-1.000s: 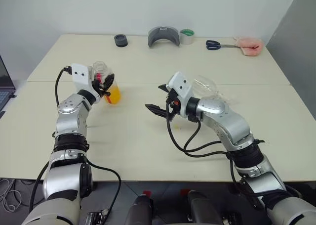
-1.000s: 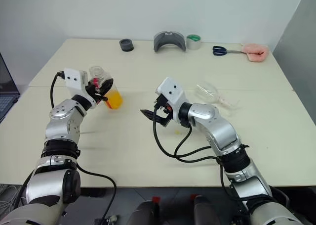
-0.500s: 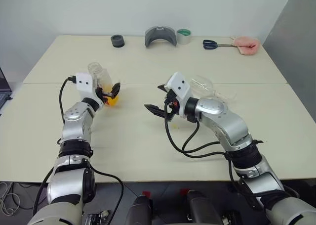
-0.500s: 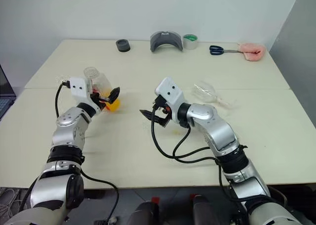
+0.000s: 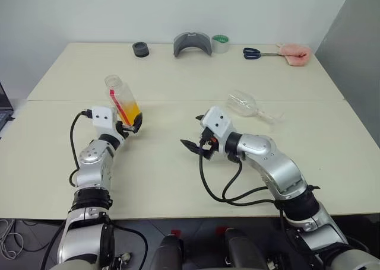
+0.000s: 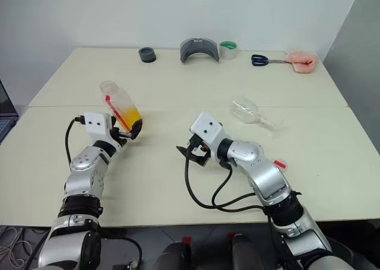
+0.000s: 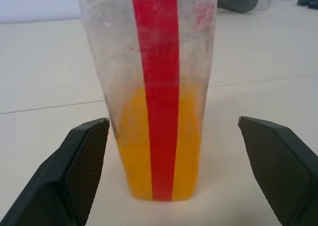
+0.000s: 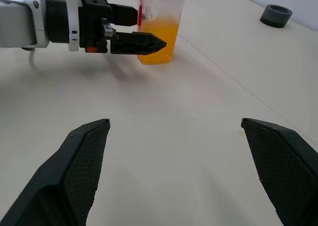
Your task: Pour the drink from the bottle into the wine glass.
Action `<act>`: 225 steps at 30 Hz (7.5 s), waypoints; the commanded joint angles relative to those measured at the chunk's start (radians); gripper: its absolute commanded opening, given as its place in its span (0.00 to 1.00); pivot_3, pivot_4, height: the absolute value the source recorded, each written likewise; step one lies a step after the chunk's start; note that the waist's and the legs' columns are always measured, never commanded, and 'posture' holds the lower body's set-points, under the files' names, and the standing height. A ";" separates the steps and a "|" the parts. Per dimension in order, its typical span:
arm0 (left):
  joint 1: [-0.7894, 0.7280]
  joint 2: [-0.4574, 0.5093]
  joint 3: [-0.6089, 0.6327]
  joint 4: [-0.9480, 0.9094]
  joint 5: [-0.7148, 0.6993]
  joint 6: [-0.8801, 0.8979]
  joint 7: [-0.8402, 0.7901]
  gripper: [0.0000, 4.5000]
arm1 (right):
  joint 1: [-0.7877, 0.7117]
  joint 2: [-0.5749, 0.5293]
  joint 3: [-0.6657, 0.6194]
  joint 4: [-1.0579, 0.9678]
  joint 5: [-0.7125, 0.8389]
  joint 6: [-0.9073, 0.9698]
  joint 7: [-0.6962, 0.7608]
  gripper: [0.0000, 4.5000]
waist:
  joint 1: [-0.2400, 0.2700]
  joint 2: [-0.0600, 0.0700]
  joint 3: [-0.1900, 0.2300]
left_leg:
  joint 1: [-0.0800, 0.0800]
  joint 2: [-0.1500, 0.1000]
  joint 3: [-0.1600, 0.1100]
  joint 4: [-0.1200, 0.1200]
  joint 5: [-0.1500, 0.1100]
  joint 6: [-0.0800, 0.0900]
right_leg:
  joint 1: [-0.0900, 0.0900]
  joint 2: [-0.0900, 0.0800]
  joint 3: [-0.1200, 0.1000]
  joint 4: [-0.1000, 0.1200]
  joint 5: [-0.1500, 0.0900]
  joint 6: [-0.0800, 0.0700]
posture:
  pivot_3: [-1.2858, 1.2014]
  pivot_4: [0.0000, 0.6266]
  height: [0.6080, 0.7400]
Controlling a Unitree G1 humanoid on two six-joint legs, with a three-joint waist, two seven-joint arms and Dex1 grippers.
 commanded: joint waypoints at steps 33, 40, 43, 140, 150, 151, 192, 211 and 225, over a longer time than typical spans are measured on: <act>0.216 0.028 -0.237 -0.554 -0.087 0.233 -0.370 0.99 | 0.072 -0.227 0.049 -0.033 -0.542 0.167 -0.384 1.00 | 0.012 0.000 0.000 | 0.002 0.000 0.003 -0.001 -0.001 0.000 | 0.002 0.002 0.001 -0.001 0.000 0.000 | 0.52 0.24 1.00; 0.105 0.014 -0.271 -0.457 -0.058 0.177 -0.427 0.99 | -0.061 -0.206 0.140 0.215 -0.722 0.159 -0.401 1.00 | 0.010 0.000 0.000 | 0.001 0.000 0.003 -0.001 0.000 0.000 | 0.002 0.001 0.001 -0.002 0.000 0.000 | 0.52 0.24 1.00; 0.089 0.004 -0.286 -0.439 -0.049 0.156 -0.442 0.99 | -0.088 -0.206 0.166 0.286 -0.772 0.134 -0.391 1.00 | 0.010 0.000 0.000 | 0.001 0.000 0.003 -0.001 0.000 0.000 | 0.002 0.001 0.001 -0.002 0.000 0.000 | 0.52 0.24 1.00; 0.184 0.168 -0.072 -0.750 -0.254 0.485 -0.397 1.00 | -0.135 0.275 -0.322 0.698 -0.041 -0.656 -0.197 0.06 | -0.026 0.001 -0.001 | 0.009 0.002 0.006 -0.011 0.000 0.000 | 0.003 0.003 0.004 -0.001 0.000 -0.001 | 0.52 0.24 1.00; 0.198 0.201 -0.026 -0.785 -0.268 0.502 -0.363 1.00 | -0.318 0.375 -0.359 1.120 -0.014 -0.883 -0.157 0.06 | -0.027 0.000 -0.001 | 0.009 0.002 0.006 -0.013 0.000 0.000 | 0.003 0.002 0.004 -0.002 0.000 -0.001 | 0.52 0.24 1.00; 0.200 0.202 -0.022 -0.789 -0.270 0.504 -0.361 1.00 | -0.317 0.379 -0.361 1.133 -0.013 -0.894 -0.152 0.06 | -0.026 0.001 -0.001 | 0.009 0.002 0.006 -0.013 0.000 0.000 | 0.003 0.002 0.004 -0.002 0.000 -0.001 | 0.52 0.24 1.00; 0.141 0.195 -0.070 -0.826 -0.291 0.566 -0.343 1.00 | -0.272 0.407 -0.517 0.951 0.191 -0.419 -0.298 0.37 | -0.025 0.001 -0.001 | 0.010 0.002 0.005 -0.013 0.000 0.000 | 0.003 0.002 0.004 -0.002 -0.001 -0.001 | 0.52 0.24 1.00; 0.177 0.196 -0.052 -0.798 -0.303 0.553 -0.357 1.00 | -0.138 0.326 -0.431 0.665 0.210 -0.207 -0.256 0.00 | -0.020 0.000 -0.001 | 0.010 0.002 0.005 -0.013 0.000 0.000 | 0.004 0.002 0.003 -0.002 -0.001 -0.002 | 0.52 0.24 1.00; 0.222 0.262 -0.081 -0.807 -0.387 0.650 -0.483 1.00 | 0.127 -0.077 -0.199 0.060 0.279 0.094 0.129 0.00 | -0.017 0.001 0.000 | 0.009 0.002 0.004 -0.014 0.000 0.000 | 0.004 0.002 0.002 -0.004 -0.001 -0.001 | 0.52 0.24 1.00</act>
